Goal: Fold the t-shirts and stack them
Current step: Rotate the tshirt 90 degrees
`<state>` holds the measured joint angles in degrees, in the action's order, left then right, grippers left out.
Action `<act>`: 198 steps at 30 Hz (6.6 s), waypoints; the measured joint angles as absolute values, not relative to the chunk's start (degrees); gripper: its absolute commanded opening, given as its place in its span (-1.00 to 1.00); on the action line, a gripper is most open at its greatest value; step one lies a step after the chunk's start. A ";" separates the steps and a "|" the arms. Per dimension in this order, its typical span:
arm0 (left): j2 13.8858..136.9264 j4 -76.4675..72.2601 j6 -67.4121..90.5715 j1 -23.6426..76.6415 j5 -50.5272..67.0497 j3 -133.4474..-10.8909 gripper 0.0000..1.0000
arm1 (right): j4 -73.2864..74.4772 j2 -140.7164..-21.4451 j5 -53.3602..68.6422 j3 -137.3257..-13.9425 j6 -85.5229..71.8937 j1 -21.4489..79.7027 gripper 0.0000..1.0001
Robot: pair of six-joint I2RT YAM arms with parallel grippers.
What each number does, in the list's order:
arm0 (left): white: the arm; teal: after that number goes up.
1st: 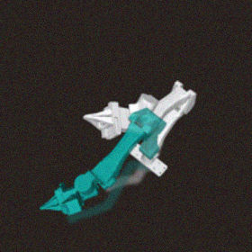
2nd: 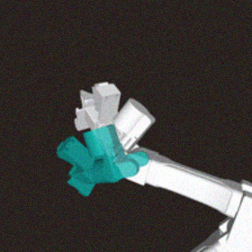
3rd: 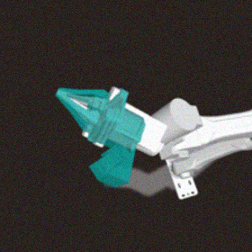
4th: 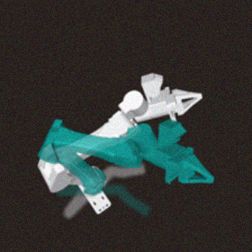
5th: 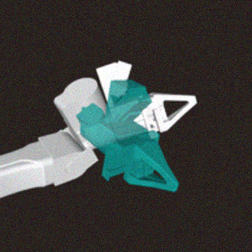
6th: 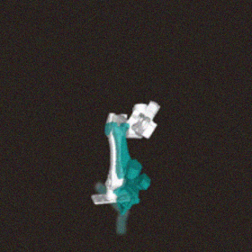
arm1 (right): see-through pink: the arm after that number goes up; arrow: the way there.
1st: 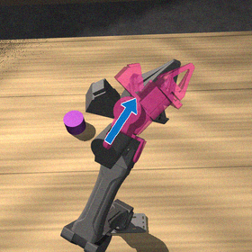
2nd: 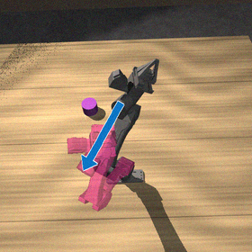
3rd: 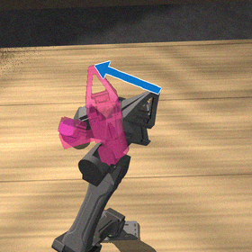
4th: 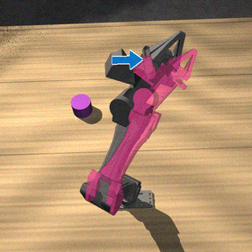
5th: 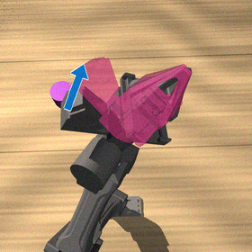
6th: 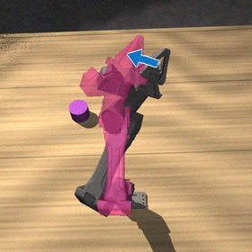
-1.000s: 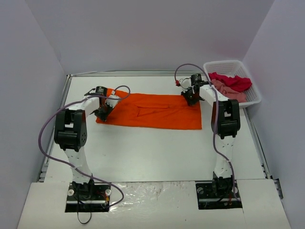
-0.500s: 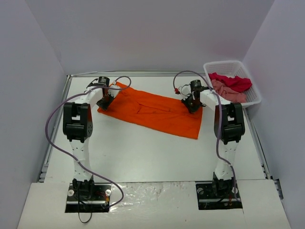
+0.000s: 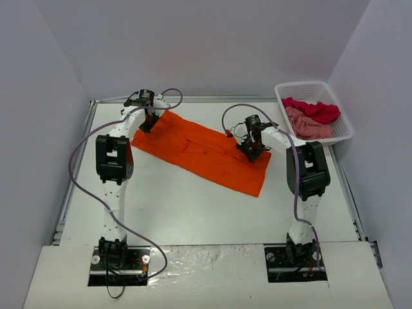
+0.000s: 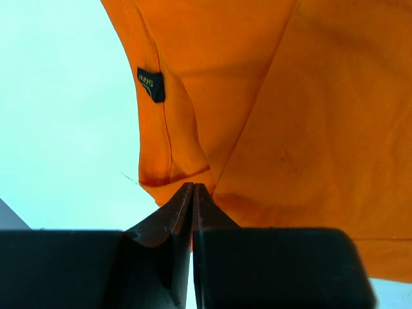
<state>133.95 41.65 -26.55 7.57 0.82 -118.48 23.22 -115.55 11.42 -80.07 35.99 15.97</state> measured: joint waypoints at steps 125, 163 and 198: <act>70.37 41.34 -17.06 6.04 -3.66 -71.26 0.18 | 30.92 -96.62 16.10 -64.62 32.34 16.12 -1.00; 57.71 45.69 -15.73 -1.76 1.72 -61.14 0.26 | 23.99 -99.98 9.52 -58.59 34.54 29.82 -1.00; 59.07 45.08 -15.73 -3.66 1.67 -61.14 0.27 | 30.59 -111.59 11.40 -74.28 31.64 57.12 -1.00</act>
